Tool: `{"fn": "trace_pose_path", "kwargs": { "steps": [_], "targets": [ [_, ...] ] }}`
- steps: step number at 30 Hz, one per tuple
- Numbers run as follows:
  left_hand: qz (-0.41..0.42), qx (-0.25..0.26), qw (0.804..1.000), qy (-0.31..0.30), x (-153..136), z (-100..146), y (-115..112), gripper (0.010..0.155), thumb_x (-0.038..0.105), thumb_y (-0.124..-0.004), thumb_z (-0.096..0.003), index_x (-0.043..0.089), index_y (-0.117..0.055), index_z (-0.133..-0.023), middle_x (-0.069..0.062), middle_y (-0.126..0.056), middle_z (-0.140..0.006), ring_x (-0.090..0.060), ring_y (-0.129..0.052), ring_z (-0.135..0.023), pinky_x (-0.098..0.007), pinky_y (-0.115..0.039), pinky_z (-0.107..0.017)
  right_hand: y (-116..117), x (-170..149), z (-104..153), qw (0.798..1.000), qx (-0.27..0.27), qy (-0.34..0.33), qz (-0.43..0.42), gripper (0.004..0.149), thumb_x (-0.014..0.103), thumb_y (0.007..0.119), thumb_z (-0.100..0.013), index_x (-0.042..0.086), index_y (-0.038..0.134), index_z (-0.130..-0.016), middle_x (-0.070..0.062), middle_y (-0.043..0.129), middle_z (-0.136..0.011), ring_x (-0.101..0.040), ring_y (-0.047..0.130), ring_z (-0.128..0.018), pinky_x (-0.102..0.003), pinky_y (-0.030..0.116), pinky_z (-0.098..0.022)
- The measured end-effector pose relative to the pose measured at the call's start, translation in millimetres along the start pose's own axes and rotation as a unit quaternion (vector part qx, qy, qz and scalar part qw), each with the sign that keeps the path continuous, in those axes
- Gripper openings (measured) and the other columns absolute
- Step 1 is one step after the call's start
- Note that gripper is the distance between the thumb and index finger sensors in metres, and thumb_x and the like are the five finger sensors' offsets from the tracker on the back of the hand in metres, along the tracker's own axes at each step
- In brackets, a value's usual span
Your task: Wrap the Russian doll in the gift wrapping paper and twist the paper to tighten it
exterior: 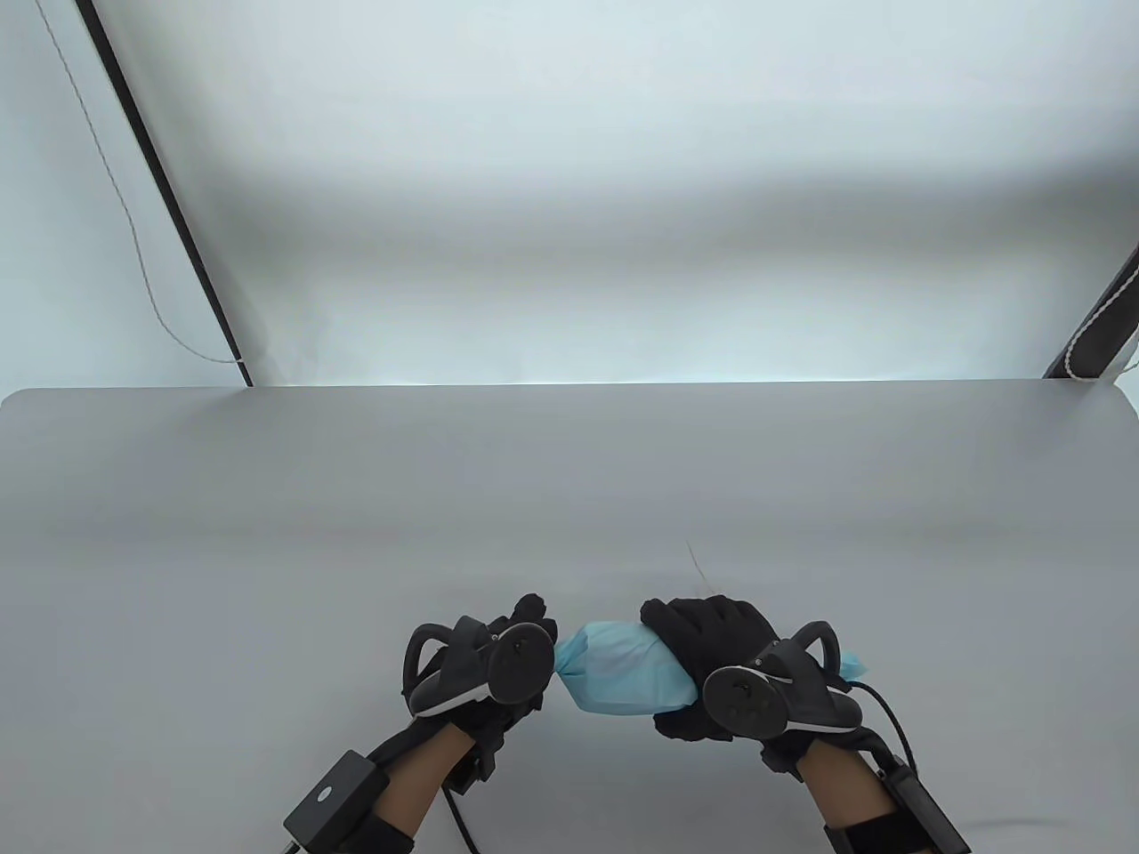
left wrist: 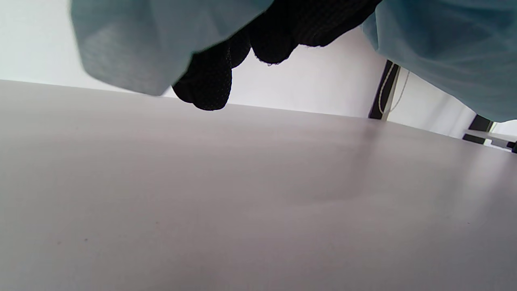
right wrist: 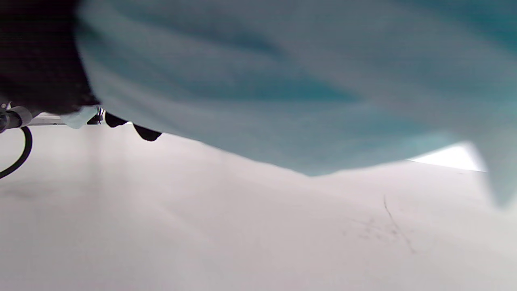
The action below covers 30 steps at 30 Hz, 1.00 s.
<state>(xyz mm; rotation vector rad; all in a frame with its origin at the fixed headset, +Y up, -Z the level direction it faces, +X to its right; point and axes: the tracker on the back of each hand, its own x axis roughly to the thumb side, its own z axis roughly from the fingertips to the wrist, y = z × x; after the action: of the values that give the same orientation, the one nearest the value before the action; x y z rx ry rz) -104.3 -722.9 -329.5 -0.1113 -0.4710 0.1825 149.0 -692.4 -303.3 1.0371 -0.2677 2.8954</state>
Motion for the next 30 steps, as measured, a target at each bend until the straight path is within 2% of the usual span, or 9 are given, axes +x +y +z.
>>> {"fn": "trace_pose_path", "kwargs": {
  "steps": [2,7,11,14,19,23,25,27,30],
  "targets": [
    [0.014,-0.006,1.0,-0.01,-1.0,-0.6,-6.1,0.054,0.032,-0.077,-0.0581,0.026,-0.056,-0.108,-0.027,-0.08,-0.103,-0.04,-0.102,-0.08,-0.05,-0.089,-0.05,3.5,1.4,-1.2,1.0,0.006,0.0,0.003,0.115,0.072,0.097,-0.034,0.02,0.044,-0.122,-0.018,0.077,-0.111,-0.037,0.083,-0.094,-0.06,0.069,-0.075],
    [-0.017,0.002,1.0,-0.011,8.2,-3.1,-9.8,0.051,0.015,-0.073,-0.0571,0.027,-0.059,-0.105,-0.027,-0.075,-0.108,-0.041,-0.1,-0.082,-0.048,-0.091,-0.053,9.5,-1.8,-3.4,1.0,0.017,0.004,0.015,0.115,0.072,0.097,-0.034,0.022,0.043,-0.122,-0.018,0.076,-0.112,-0.037,0.082,-0.095,-0.06,0.069,-0.075],
    [0.003,0.03,0.999,-0.02,11.2,-0.4,-7.1,0.055,0.011,-0.071,-0.0566,0.027,-0.05,-0.105,-0.019,-0.072,-0.109,-0.014,-0.102,-0.061,-0.041,-0.095,-0.043,7.5,-7.6,-2.1,1.0,0.014,0.013,0.004,0.114,0.072,0.097,-0.034,0.024,0.042,-0.122,-0.017,0.075,-0.113,-0.037,0.082,-0.096,-0.06,0.069,-0.075],
    [0.045,0.017,0.999,-0.005,4.3,-1.8,-6.1,0.067,0.02,-0.075,-0.0573,0.008,-0.03,-0.106,-0.015,-0.073,-0.104,-0.005,-0.102,-0.043,-0.034,-0.094,-0.031,3.6,-8.7,-0.5,0.999,0.006,0.02,0.033,0.114,0.072,0.096,-0.034,0.024,0.041,-0.122,-0.016,0.074,-0.113,-0.036,0.082,-0.096,-0.06,0.069,-0.075],
    [0.126,-0.063,0.99,-0.028,-9.3,-5.7,-10.7,0.082,0.044,-0.078,-0.0568,0.009,-0.029,-0.111,0.01,-0.094,-0.077,-0.009,-0.099,-0.041,-0.04,-0.087,-0.034,3.1,-14.5,1.4,0.996,0.011,0.028,0.08,0.114,0.072,0.096,-0.034,0.026,0.04,-0.122,-0.015,0.074,-0.114,-0.036,0.081,-0.097,-0.06,0.068,-0.076],
    [0.259,-0.118,0.957,-0.046,-18.6,-5.5,-11.3,0.09,0.065,-0.074,-0.0535,0.012,-0.036,-0.115,0.011,-0.092,-0.077,-0.022,-0.087,-0.069,-0.06,-0.066,-0.061,6.2,-22.2,3.4,0.997,0.01,0.04,0.067,0.115,0.072,0.096,-0.034,0.026,0.04,-0.122,-0.015,0.073,-0.114,-0.036,0.08,-0.098,-0.06,0.068,-0.076],
    [0.327,-0.158,0.931,-0.046,-24.4,-4.7,-15.9,0.088,0.07,-0.051,-0.0545,0.009,-0.045,-0.117,0.002,-0.086,-0.086,-0.029,-0.079,-0.078,-0.068,-0.057,-0.064,6.2,-23.4,4.1,0.996,0.005,0.036,0.085,0.115,0.072,0.097,-0.034,0.025,0.04,-0.122,-0.015,0.073,-0.114,-0.036,0.08,-0.098,-0.06,0.068,-0.076],
    [0.383,-0.191,0.904,-0.006,-30.9,-5.9,-21.0,0.081,0.06,-0.034,-0.0559,0.007,-0.049,-0.116,-0.004,-0.081,-0.09,-0.034,-0.071,-0.08,-0.07,-0.047,-0.065,5.1,-23.4,4.4,0.995,0.004,0.023,0.097,0.115,0.072,0.097,-0.033,0.026,0.04,-0.122,-0.015,0.072,-0.114,-0.036,0.08,-0.098,-0.06,0.067,-0.076],
    [0.402,-0.22,0.889,0.015,-36.5,-9.2,-23.6,0.07,0.049,-0.049,-0.0605,0.001,-0.052,-0.112,-0.008,-0.076,-0.091,-0.039,-0.065,-0.081,-0.071,-0.039,-0.065,2.9,-20.4,4.2,0.996,-0.008,0.015,0.085,0.115,0.07,0.098,-0.033,0.026,0.04,-0.121,-0.015,0.073,-0.114,-0.036,0.079,-0.098,-0.06,0.067,-0.077]
  ]
}}
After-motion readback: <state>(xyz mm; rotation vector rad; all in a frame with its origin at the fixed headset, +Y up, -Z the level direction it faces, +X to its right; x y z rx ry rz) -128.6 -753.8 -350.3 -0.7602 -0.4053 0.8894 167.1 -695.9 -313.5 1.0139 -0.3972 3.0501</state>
